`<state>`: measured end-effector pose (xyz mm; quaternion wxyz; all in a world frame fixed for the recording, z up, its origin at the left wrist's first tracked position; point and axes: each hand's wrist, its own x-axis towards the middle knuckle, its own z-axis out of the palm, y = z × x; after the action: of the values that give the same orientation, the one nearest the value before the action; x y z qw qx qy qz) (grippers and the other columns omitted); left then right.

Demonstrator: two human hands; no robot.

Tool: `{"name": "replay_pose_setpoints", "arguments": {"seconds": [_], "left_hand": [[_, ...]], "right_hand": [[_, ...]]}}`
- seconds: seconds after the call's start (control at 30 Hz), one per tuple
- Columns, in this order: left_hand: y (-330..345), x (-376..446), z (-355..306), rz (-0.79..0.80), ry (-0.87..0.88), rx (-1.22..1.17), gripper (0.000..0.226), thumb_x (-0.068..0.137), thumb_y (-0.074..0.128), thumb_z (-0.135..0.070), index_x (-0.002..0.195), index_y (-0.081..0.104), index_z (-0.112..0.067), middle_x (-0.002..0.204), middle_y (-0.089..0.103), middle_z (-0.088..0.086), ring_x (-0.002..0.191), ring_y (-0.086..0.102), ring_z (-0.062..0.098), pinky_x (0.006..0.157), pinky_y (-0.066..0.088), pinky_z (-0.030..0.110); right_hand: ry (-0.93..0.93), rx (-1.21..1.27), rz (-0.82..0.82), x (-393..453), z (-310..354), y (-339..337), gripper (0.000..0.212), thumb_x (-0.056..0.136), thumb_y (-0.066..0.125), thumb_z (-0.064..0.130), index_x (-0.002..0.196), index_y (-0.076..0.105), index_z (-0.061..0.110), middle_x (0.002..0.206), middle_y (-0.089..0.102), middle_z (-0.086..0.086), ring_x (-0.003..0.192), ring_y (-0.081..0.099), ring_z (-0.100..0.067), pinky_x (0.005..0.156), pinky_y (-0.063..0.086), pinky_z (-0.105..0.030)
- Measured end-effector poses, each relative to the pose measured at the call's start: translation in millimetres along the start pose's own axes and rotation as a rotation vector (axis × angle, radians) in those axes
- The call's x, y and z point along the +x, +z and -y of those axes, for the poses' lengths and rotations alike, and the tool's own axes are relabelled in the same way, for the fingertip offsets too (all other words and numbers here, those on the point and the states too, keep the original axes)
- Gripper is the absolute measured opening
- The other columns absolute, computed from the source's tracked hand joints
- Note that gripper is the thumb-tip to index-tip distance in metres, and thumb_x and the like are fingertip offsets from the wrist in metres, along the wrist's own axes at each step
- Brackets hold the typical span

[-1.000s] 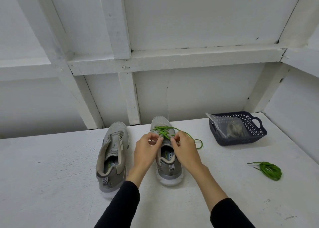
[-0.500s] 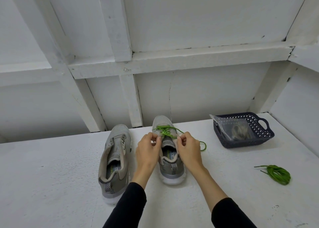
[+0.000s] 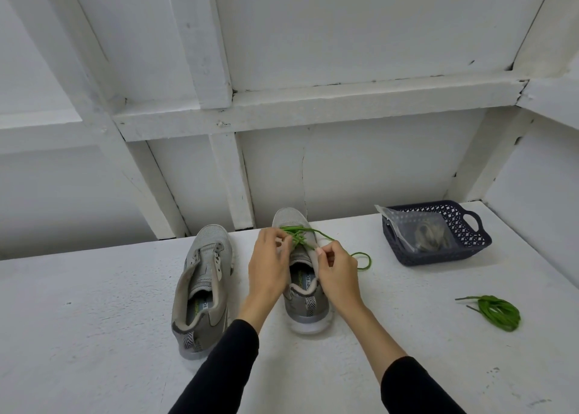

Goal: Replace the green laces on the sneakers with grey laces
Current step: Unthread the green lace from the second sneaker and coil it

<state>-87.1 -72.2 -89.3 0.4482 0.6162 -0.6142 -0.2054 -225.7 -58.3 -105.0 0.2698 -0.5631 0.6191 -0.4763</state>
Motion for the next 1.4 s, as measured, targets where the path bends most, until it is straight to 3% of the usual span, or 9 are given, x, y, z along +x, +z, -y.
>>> {"name": "replay_pose_setpoints", "arguments": {"seconds": [0.1,0.2,0.43,0.6,0.8,0.93,1.03,1.2,1.4], "left_hand": [[2,-5,1,-0.184,-0.389,-0.27,0.01,0.1,0.05,-0.025,0.096,0.053,-0.017,0.103,0.063,0.002,0.086,0.057,0.014,0.073,0.042,0.027],[6,-6,0,-0.126,-0.597,-0.276,0.009,0.1,0.047,-0.021,0.102,0.051,-0.013,0.111,0.061,0.009,0.09,0.053,0.018,0.078,0.04,0.029],[-4,3,-8,0.018,0.245,0.354,0.024,0.088,0.056,-0.02,0.109,0.064,-0.028,0.119,0.055,-0.013,0.113,0.041,0.017,0.095,0.03,0.038],[1,3,3,0.051,0.283,0.471,0.018,0.095,0.057,-0.04,0.093,0.07,-0.028,0.116,0.057,-0.015,0.115,0.04,0.016,0.095,0.024,0.036],[-9,1,-24,0.077,-0.217,-0.649,0.028,0.102,0.047,-0.019,0.081,0.062,-0.008,0.086,0.072,-0.003,0.085,0.066,0.011,0.074,0.05,0.017],[-23,15,-27,-0.069,-0.438,-1.199,0.032,0.107,0.033,-0.021,0.077,0.042,-0.012,0.06,0.057,-0.001,0.061,0.056,0.015,0.071,0.055,0.027],[-31,15,-23,-0.021,-0.419,-0.854,0.029,0.105,0.038,-0.031,0.079,0.037,-0.017,0.062,0.033,-0.004,0.056,0.032,0.01,0.049,0.038,0.018],[-20,6,-23,0.28,0.037,-0.137,0.017,0.095,0.059,-0.031,0.111,0.052,-0.027,0.084,0.064,-0.009,0.072,0.062,0.001,0.067,0.05,0.019],[-10,8,-5,0.286,0.178,0.268,0.02,0.096,0.057,-0.034,0.088,0.063,-0.016,0.095,0.038,-0.005,0.077,0.048,0.009,0.072,0.043,0.022]], "right_hand": [[-0.013,0.008,-0.003,-2,0,1,0.017,0.095,0.057,0.018,0.079,0.054,0.012,0.072,0.061,-0.002,0.069,0.058,-0.017,0.058,0.043,-0.02],[-0.027,0.004,-0.017,-2,0,0,0.021,0.095,0.057,0.018,0.076,0.051,0.015,0.068,0.059,0.0,0.063,0.055,-0.015,0.054,0.039,-0.017],[-0.044,-0.032,-0.011,-1,-5,2,0.021,0.096,0.055,0.021,0.078,0.05,0.014,0.067,0.056,0.0,0.062,0.053,-0.018,0.054,0.039,-0.027],[-0.042,-0.04,0.01,-1,-7,1,0.019,0.098,0.052,0.022,0.08,0.05,0.014,0.071,0.056,0.0,0.066,0.053,-0.018,0.056,0.041,-0.029],[-0.023,-0.059,0.02,0,-6,2,0.021,0.098,0.051,0.023,0.079,0.047,0.015,0.071,0.054,0.001,0.066,0.051,-0.016,0.054,0.036,-0.025],[-0.008,-0.072,0.027,0,-8,1,0.023,0.099,0.049,0.025,0.079,0.045,0.016,0.071,0.053,0.001,0.066,0.05,-0.017,0.055,0.037,-0.029],[-0.014,-0.083,0.036,-1,-8,3,0.023,0.099,0.049,0.026,0.079,0.044,0.018,0.072,0.053,0.001,0.065,0.049,-0.015,0.053,0.036,-0.025],[-0.014,-0.067,0.043,-1,-8,3,0.02,0.099,0.048,0.025,0.081,0.045,0.018,0.075,0.054,0.0,0.068,0.051,-0.017,0.055,0.038,-0.026],[-0.003,-0.048,0.039,0,-7,4,0.019,0.099,0.049,0.023,0.081,0.045,0.017,0.076,0.055,-0.001,0.069,0.051,-0.018,0.055,0.036,-0.023]]}}
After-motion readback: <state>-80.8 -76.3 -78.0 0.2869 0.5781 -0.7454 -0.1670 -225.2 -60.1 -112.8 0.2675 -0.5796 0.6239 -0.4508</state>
